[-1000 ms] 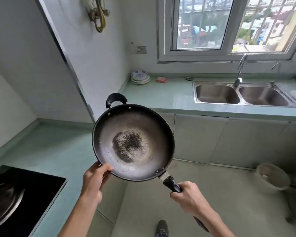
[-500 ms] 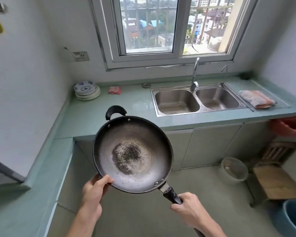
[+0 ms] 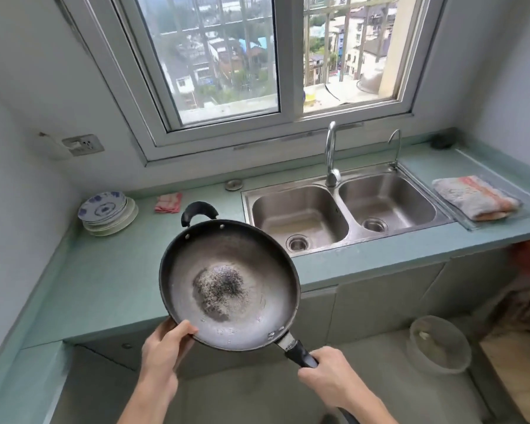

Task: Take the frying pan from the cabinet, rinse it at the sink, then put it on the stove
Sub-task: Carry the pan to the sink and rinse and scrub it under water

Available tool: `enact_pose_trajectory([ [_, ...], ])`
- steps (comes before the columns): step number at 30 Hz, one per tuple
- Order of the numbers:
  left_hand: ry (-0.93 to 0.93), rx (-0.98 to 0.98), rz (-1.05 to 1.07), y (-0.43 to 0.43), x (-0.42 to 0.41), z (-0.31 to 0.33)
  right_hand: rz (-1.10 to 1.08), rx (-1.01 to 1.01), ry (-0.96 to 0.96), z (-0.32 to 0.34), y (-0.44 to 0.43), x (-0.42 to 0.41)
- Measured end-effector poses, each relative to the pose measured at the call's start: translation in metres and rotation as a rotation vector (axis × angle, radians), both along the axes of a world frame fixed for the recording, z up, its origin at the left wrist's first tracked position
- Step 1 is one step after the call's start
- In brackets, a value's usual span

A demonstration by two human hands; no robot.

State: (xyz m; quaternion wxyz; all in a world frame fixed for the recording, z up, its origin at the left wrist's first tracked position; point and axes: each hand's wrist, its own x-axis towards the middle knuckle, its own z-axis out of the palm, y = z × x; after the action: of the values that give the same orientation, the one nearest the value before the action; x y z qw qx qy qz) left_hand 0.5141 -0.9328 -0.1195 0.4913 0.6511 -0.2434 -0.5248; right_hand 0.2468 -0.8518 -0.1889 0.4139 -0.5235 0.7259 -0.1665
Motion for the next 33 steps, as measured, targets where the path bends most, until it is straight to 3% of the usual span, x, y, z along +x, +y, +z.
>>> enact_pose_trajectory([
  [14,0.012,0.172,-0.173,-0.182,-0.112,-0.041,-0.114,0.063,-0.006,-0.031,-0.137,-0.105],
  [25,0.020,0.373,-0.430,-0.339,-0.163,-0.091,-0.365,0.184,0.026,-0.054,-0.225,-0.118],
  [33,0.020,0.478,-0.479,-0.402,-0.180,-0.124,-0.444,0.235,0.048,-0.070,-0.265,-0.111],
])
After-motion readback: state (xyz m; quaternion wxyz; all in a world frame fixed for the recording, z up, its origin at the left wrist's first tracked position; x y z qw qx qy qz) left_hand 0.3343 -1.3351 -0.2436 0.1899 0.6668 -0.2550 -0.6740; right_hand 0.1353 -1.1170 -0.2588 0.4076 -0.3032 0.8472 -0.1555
